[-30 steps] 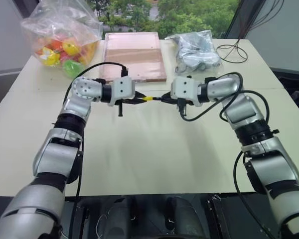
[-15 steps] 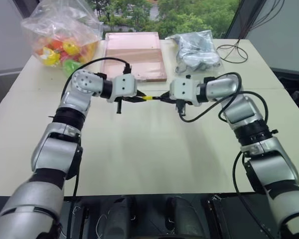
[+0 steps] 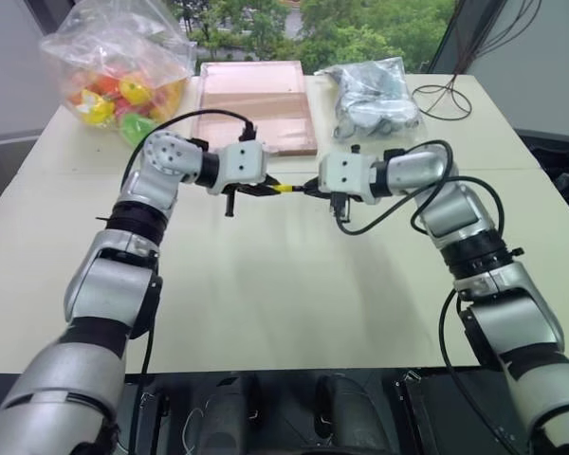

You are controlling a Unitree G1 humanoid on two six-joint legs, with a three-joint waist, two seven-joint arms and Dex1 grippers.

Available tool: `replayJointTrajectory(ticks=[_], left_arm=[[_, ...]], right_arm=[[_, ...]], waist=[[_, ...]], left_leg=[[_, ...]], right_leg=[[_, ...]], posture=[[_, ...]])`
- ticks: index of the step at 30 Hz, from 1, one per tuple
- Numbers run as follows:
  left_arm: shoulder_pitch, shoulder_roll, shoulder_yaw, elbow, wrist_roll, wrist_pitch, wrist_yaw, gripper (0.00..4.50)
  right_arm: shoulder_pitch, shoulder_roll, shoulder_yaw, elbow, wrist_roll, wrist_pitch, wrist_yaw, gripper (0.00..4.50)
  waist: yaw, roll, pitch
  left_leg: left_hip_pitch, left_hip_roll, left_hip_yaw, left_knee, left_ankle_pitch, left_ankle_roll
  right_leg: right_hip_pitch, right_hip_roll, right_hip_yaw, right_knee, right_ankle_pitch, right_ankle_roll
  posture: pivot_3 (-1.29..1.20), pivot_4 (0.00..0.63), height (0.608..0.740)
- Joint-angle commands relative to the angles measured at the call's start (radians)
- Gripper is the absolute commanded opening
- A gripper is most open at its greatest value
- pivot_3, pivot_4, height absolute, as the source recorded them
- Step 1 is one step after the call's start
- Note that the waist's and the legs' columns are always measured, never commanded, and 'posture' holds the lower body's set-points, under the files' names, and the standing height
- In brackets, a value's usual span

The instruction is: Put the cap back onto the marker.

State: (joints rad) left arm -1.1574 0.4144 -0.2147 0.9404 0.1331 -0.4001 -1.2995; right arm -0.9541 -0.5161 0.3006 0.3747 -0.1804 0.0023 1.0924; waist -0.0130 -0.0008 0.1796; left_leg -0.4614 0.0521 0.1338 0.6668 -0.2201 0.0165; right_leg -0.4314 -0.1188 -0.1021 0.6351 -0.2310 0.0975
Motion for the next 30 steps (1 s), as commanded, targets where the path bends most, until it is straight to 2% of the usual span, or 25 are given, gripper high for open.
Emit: replayJointTrajectory(ticks=[1,20,23,27,30], left_arm=[[-0.040,-0.063,-0.018,-0.031,-0.022,-0.035,-0.008,0.01],[-0.035,-0.017,-0.014,0.035,0.031,-0.109,0.085,0.01],[-0.040,-0.012,-0.012,0.043,0.035,-0.110,0.100,1.27],[-0.049,0.012,-0.005,0.039,0.021,-0.075,0.061,3.33],[-0.080,0.039,0.027,0.050,0.011,-0.049,0.108,3.33]], right_arm=[[-0.029,0.049,-0.014,-0.102,0.036,-0.018,-0.034,0.00],[0.002,-0.011,-0.025,-0.088,0.035,-0.009,-0.015,0.00],[0.005,-0.015,-0.022,-0.089,0.036,0.004,-0.005,0.00],[0.024,-0.048,-0.018,-0.092,0.028,0.024,0.022,0.00],[0.028,-0.092,-0.016,-0.040,-0.010,0.003,0.005,0.00]], waist=[[0.000,0.000,0.000],[0.000,0.000,0.000],[0.000,0.000,0.000],[0.000,0.000,0.000],[0.002,0.000,0.000]], left_leg=[[0.000,0.000,0.000,0.000,0.000,0.000],[0.000,0.000,0.000,0.000,0.000,0.000],[0.000,0.000,0.000,0.000,0.000,0.000],[0.000,0.000,0.000,0.000,0.000,0.000],[0.000,0.000,0.000,0.000,0.000,0.000]], right_leg=[[0.000,0.000,0.000,0.000,0.000,0.000],[0.000,0.000,0.000,0.000,0.000,0.000],[0.000,0.000,0.000,0.000,0.000,0.000],[0.000,0.000,0.000,0.000,0.000,0.000],[0.000,0.000,0.000,0.000,0.000,0.000]], posture=[[0.00,0.150,0.740],[0.00,0.150,0.740],[0.00,0.150,0.740],[0.00,0.150,0.740],[0.00,0.150,0.740]])
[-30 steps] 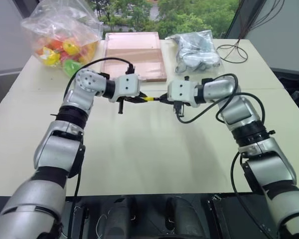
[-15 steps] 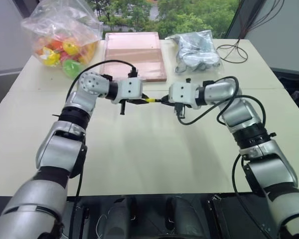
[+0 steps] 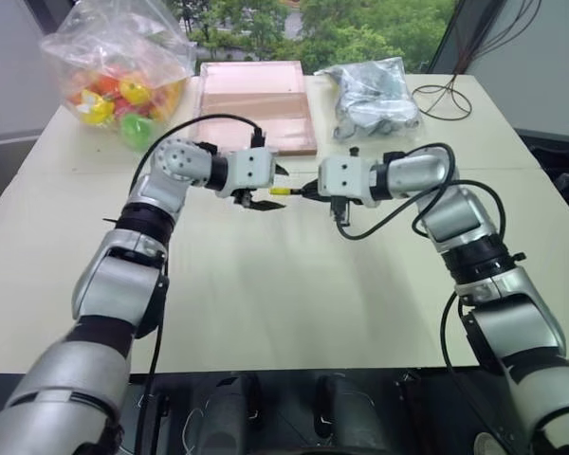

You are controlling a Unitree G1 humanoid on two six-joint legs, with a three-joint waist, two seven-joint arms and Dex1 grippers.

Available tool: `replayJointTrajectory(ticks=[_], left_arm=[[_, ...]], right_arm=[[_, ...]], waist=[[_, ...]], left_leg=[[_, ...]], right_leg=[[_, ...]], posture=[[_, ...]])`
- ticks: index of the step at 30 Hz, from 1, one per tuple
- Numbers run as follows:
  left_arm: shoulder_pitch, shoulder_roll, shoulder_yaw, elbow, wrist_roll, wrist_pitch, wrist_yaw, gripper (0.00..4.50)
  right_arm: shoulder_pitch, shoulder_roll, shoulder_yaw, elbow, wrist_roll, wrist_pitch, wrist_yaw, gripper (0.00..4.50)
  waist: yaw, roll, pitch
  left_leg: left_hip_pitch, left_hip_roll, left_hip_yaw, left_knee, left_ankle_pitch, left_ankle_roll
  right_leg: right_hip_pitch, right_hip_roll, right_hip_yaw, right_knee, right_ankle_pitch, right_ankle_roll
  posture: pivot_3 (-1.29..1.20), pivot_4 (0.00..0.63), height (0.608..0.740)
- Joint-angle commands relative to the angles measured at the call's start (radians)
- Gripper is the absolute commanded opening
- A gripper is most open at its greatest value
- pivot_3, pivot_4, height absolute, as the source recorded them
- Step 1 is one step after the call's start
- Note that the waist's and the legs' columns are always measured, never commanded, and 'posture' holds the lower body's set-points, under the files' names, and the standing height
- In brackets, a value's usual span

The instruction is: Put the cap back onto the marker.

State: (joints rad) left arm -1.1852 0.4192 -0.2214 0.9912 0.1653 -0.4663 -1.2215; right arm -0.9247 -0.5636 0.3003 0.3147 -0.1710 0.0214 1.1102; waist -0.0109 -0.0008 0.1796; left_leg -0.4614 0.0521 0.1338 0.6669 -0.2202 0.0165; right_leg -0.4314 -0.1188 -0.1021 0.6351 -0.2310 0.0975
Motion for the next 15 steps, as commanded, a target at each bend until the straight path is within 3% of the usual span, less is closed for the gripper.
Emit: replayJointTrajectory(ticks=[1,5,9,11,15], left_arm=[[-0.062,0.055,0.048,-0.001,-0.031,0.030,0.030,3.33],[-0.053,0.111,0.083,-0.037,-0.072,0.099,-0.001,3.33],[0.066,0.184,0.156,-0.180,-0.164,0.240,-0.022,3.33],[0.161,0.193,0.212,-0.270,-0.182,0.212,0.098,3.33],[0.321,0.122,0.332,-0.473,-0.230,0.480,0.403,3.33]], right_arm=[[0.004,-0.062,-0.022,0.046,-0.029,-0.023,-0.028,0.00],[0.016,-0.102,-0.055,0.124,-0.055,-0.022,-0.126,0.00],[0.077,-0.114,-0.211,0.148,0.016,0.107,-0.300,0.00],[0.130,-0.104,-0.306,0.078,0.090,0.228,-0.335,0.00],[0.250,-0.092,-0.364,-0.090,0.154,0.460,-0.348,0.00]], waist=[[-0.001,0.000,0.000],[-0.005,0.000,0.000],[-0.006,0.000,0.000],[-0.004,0.000,0.000],[0.000,0.000,0.000]], left_leg=[[0.000,0.000,0.000,0.000,0.000,0.000],[0.000,0.000,0.000,0.000,0.000,0.000],[0.000,0.000,0.000,-0.001,0.000,0.000],[0.000,0.000,0.000,-0.001,0.000,0.000],[0.000,0.000,0.000,0.000,0.000,0.000]], right_leg=[[0.000,0.000,0.000,0.000,0.000,0.000],[0.000,0.000,0.000,0.000,0.000,0.000],[0.000,0.000,0.000,0.000,0.000,0.000],[0.000,0.000,0.001,0.000,0.000,0.000],[0.001,0.000,0.001,0.000,0.000,0.000]], posture=[[0.00,0.150,0.740],[0.00,0.150,0.740],[0.00,0.150,0.740],[0.00,0.150,0.740],[0.00,0.150,0.740]])
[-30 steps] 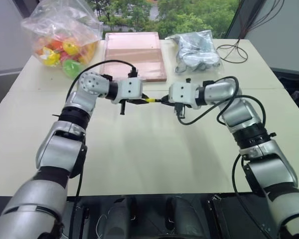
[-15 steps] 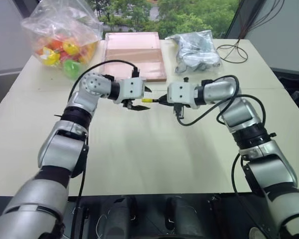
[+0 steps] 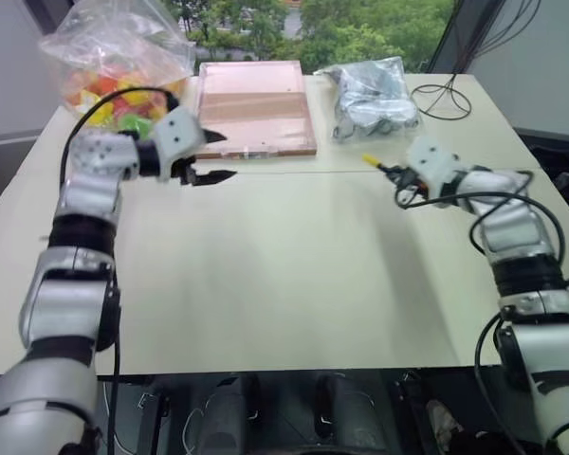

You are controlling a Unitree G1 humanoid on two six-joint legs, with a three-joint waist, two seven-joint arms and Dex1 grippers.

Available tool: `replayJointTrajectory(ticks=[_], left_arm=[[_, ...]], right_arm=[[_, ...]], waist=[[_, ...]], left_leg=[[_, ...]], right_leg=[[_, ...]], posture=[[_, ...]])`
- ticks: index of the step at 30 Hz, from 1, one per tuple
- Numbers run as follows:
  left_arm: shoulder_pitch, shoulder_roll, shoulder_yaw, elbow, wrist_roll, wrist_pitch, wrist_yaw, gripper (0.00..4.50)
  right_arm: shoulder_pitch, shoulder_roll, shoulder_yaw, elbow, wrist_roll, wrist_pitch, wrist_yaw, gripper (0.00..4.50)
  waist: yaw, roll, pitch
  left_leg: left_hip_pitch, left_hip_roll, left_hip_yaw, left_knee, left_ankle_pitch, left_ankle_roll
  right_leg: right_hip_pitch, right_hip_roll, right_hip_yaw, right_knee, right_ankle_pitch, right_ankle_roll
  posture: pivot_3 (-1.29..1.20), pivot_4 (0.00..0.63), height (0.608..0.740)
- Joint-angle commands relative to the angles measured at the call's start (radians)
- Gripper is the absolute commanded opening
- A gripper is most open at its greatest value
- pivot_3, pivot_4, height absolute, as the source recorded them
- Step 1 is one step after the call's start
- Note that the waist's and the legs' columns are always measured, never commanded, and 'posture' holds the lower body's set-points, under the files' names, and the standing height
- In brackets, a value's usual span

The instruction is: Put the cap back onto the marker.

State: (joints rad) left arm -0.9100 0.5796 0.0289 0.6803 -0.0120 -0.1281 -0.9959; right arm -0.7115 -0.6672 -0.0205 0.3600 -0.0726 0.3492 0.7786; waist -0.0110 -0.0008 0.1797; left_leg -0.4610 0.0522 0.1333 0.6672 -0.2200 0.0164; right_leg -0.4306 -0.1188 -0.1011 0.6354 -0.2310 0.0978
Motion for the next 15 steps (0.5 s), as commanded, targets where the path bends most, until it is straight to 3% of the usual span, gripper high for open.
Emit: replayJointTrajectory(ticks=[1,9,15], left_arm=[[0.085,-0.054,0.097,-0.218,-0.059,0.179,0.224,3.33],[0.365,-0.187,0.160,-0.596,-0.138,0.488,0.478,3.33],[0.418,-0.257,0.233,-0.658,-0.148,0.670,0.703,3.33]], right_arm=[[0.057,0.018,-0.054,-0.166,0.067,0.180,-0.034,0.00],[0.157,0.090,-0.133,-0.324,0.146,0.437,-0.178,0.00],[0.189,0.100,-0.129,-0.350,0.173,0.475,-0.222,0.00]], waist=[[0.000,0.000,0.000],[-0.001,0.000,0.000],[0.001,-0.001,0.000]], left_leg=[[0.000,0.000,-0.001,0.000,0.000,0.000],[0.001,0.000,-0.001,0.000,0.000,0.000],[0.001,0.000,-0.002,0.000,0.000,0.000]], right_leg=[[0.001,0.000,0.000,0.000,0.000,0.000],[0.001,0.000,0.000,0.001,0.000,0.000],[0.001,0.000,0.000,0.001,0.000,0.000]], posture=[[0.00,0.150,0.740],[0.00,0.150,0.740],[0.00,0.150,0.740]])
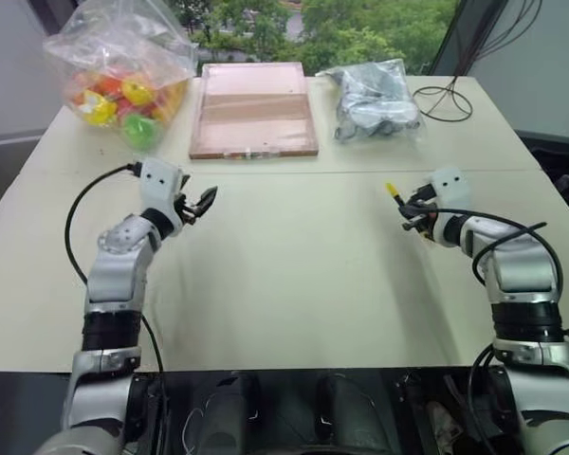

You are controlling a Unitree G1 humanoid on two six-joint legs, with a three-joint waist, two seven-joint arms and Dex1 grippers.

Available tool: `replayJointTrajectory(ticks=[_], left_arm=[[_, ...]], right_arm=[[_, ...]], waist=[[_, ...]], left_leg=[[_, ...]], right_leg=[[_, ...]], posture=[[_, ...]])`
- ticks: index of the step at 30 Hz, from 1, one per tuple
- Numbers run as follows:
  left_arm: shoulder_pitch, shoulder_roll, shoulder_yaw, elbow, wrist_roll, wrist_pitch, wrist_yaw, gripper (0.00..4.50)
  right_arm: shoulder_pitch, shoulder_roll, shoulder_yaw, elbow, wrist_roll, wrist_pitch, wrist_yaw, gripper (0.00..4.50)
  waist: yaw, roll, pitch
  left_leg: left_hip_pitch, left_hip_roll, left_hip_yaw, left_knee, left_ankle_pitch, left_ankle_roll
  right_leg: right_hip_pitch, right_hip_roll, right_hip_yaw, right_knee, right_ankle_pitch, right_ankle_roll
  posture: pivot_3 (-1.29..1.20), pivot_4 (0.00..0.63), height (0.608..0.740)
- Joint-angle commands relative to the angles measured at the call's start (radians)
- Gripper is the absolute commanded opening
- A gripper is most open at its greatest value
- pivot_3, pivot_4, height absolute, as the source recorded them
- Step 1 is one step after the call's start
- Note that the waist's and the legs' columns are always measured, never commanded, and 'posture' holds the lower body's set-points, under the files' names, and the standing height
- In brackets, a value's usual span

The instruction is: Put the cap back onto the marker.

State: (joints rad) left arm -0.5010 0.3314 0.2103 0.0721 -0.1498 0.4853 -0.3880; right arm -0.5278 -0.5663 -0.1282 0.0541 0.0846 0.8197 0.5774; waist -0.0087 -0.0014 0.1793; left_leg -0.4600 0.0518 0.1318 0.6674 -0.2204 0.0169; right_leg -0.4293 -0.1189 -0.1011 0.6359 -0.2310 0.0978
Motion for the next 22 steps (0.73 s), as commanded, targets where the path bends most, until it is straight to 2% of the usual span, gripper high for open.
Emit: replayJointTrajectory(ticks=[1,3,7,10,11,12,18,22], left_arm=[[0.013,-0.011,0.050,-0.056,-0.010,0.063,0.107,3.33],[0.019,-0.020,0.050,-0.066,-0.013,0.079,0.137,3.33],[0.038,-0.014,0.017,-0.074,-0.008,0.074,0.135,3.39],[0.053,-0.008,-0.001,-0.082,-0.012,0.075,0.120,3.39],[0.058,-0.004,-0.003,-0.086,-0.013,0.073,0.117,3.39],[0.063,0.002,-0.001,-0.092,-0.018,0.075,0.113,3.39],[0.138,0.092,0.032,-0.169,-0.049,0.064,0.035,3.39],[0.216,0.129,0.082,-0.239,-0.092,0.064,0.013,3.39]], right_arm=[[0.009,-0.001,-0.021,-0.044,0.021,0.007,-0.025,0.00],[0.017,0.002,-0.015,-0.045,0.028,0.008,-0.035,0.00],[0.028,-0.001,-0.009,-0.038,0.035,0.005,-0.049,1.77],[0.039,-0.012,-0.003,-0.035,0.032,-0.001,-0.054,3.37],[0.042,-0.016,-0.005,-0.037,0.033,-0.002,-0.055,4.04],[0.039,-0.026,-0.010,-0.039,0.034,-0.007,-0.055,4.46],[0.019,-0.094,-0.127,-0.016,0.079,-0.120,-0.046,4.46],[0.082,-0.150,-0.186,0.006,0.092,-0.273,-0.013,4.46]], waist=[[-0.002,0.000,0.000],[-0.003,0.000,0.000],[-0.001,0.000,0.000],[0.000,0.000,0.000],[-0.002,0.000,0.000],[-0.002,0.000,0.000],[-0.003,0.000,0.000],[-0.001,0.000,0.000]], left_leg=[[0.000,0.000,0.000,0.000,0.000,0.000],[0.000,0.000,0.000,0.000,0.000,0.000],[0.000,0.000,0.000,0.000,0.000,0.000],[0.000,0.000,0.000,0.000,0.000,0.000],[0.000,0.000,0.000,0.000,0.000,0.000],[0.000,0.000,0.000,0.000,0.000,0.000],[0.000,0.000,0.000,-0.001,0.000,0.000],[0.000,0.000,0.000,-0.001,-0.001,0.001]], right_leg=[[0.000,0.000,0.000,0.000,0.000,0.000],[0.000,0.000,0.000,0.000,0.000,0.000],[0.000,0.000,0.000,0.000,0.000,0.000],[0.000,0.000,0.000,0.000,0.000,0.000],[0.000,0.000,0.000,0.000,0.000,0.000],[0.000,0.000,0.000,0.000,0.000,0.000],[0.000,0.000,0.000,-0.001,0.000,0.000],[0.000,0.000,0.000,-0.001,0.000,0.000]], posture=[[0.00,0.150,0.740],[0.00,0.150,0.740],[0.00,0.150,0.740],[0.00,0.150,0.740],[0.00,0.150,0.740],[0.00,0.150,0.740],[0.00,0.150,0.740],[0.00,0.150,0.740]])
